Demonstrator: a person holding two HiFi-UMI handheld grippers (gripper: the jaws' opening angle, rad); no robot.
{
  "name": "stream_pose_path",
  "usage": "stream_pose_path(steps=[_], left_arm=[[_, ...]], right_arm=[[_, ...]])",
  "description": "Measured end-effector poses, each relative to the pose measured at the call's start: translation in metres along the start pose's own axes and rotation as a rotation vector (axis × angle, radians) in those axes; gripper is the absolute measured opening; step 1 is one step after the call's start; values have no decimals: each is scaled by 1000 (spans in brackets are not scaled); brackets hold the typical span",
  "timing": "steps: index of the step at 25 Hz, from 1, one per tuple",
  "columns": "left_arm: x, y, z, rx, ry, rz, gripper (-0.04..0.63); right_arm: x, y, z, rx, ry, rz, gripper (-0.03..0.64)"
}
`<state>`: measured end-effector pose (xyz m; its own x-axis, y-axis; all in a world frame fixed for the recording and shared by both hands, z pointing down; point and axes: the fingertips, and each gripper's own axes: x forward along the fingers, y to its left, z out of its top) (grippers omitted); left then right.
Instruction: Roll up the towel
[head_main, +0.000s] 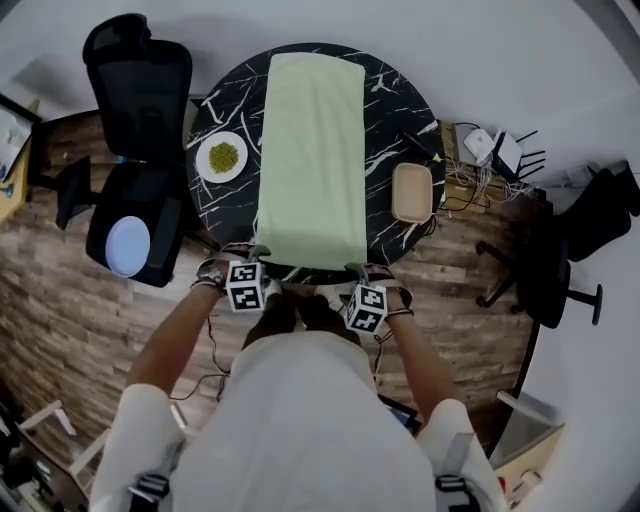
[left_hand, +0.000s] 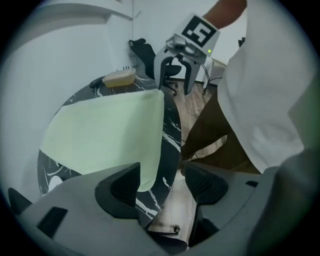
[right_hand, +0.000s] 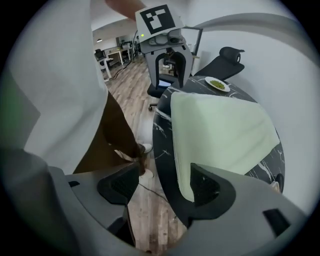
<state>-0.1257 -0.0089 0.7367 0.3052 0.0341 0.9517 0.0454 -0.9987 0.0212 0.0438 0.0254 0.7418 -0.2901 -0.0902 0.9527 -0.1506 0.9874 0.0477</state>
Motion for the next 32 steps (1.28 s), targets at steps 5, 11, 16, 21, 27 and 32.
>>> stream_pose_path(steps=[5,11,16,21,27,32], left_arm=[[32,-6,-18,7,122,-49,288],[43,-6,-24,-53,137,10,291],[42,-11,-24,-53,150,-1,290],[39,-30,-28,-19,156,-22,244],[37,-19,-32,-4,156,123,26],[26,-31,-30,-37,131,110,15]], right_arm=[[15,-10,-22,-3,79,-2,304],[30,-1,-41,-35,135,21,304],[31,2,-39,-25,127,-7,302],[27,7,-41,-60,134,-71,157],[22,5,-40,-57,103,-141,15],[15,20,-43,-13,85,-104,14]])
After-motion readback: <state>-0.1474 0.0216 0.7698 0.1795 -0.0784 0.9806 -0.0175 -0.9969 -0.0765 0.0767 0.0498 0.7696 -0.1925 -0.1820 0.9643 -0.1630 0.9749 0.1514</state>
